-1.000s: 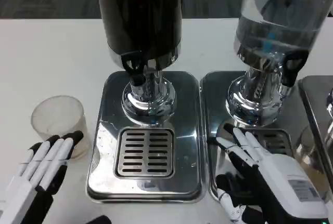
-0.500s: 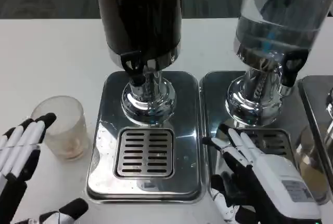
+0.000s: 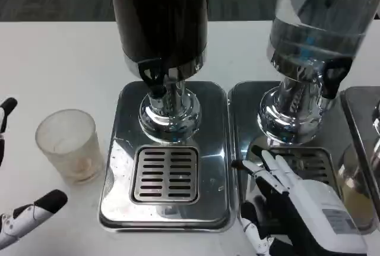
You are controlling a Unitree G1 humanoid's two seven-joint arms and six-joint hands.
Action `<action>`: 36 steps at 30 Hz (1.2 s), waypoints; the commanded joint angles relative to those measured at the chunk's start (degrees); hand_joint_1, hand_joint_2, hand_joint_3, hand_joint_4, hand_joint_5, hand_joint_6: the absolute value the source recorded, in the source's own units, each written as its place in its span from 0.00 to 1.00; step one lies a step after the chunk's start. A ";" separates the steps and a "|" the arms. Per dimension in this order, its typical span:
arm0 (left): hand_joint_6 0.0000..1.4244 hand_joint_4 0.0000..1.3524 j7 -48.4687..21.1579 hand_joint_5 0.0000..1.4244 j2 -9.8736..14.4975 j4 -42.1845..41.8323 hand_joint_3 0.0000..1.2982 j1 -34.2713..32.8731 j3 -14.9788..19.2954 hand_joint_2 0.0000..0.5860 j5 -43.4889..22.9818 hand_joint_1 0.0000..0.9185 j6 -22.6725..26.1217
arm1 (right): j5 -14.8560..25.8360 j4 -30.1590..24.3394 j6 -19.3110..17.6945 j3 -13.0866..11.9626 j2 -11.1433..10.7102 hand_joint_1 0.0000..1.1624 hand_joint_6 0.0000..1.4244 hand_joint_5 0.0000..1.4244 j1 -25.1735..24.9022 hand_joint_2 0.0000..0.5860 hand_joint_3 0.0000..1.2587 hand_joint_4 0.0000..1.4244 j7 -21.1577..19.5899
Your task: Grasp the cup under the faucet to collect the drink, then remove the cup.
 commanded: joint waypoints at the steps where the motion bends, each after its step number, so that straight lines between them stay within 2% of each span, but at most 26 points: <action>1: 0.00 0.00 -0.90 0.00 1.99 4.47 0.00 -1.83 0.27 0.04 0.18 0.00 0.43 | 0.12 0.29 0.40 -0.19 0.10 0.47 0.07 0.00 -0.49 1.00 0.13 0.00 -0.51; 4: 0.00 0.00 -0.77 0.00 2.85 7.86 0.00 -3.56 0.10 0.01 -0.08 0.00 0.43 | 0.11 0.48 0.63 0.24 0.71 0.47 0.08 0.00 -0.52 1.00 0.13 0.00 -0.78; 20: 0.00 0.00 -0.88 0.00 5.96 25.41 0.00 -12.27 -0.82 0.00 -4.24 0.00 -2.82 | -0.15 1.15 1.42 1.16 1.99 0.47 0.08 0.00 -1.28 1.00 0.14 0.00 -0.87; 36: 0.02 0.00 -0.59 0.00 8.98 36.92 0.00 -18.62 -4.06 0.00 -3.71 0.04 -2.93 | -0.16 1.11 1.47 1.26 2.49 0.47 0.08 0.00 -1.38 1.00 0.15 0.00 -1.35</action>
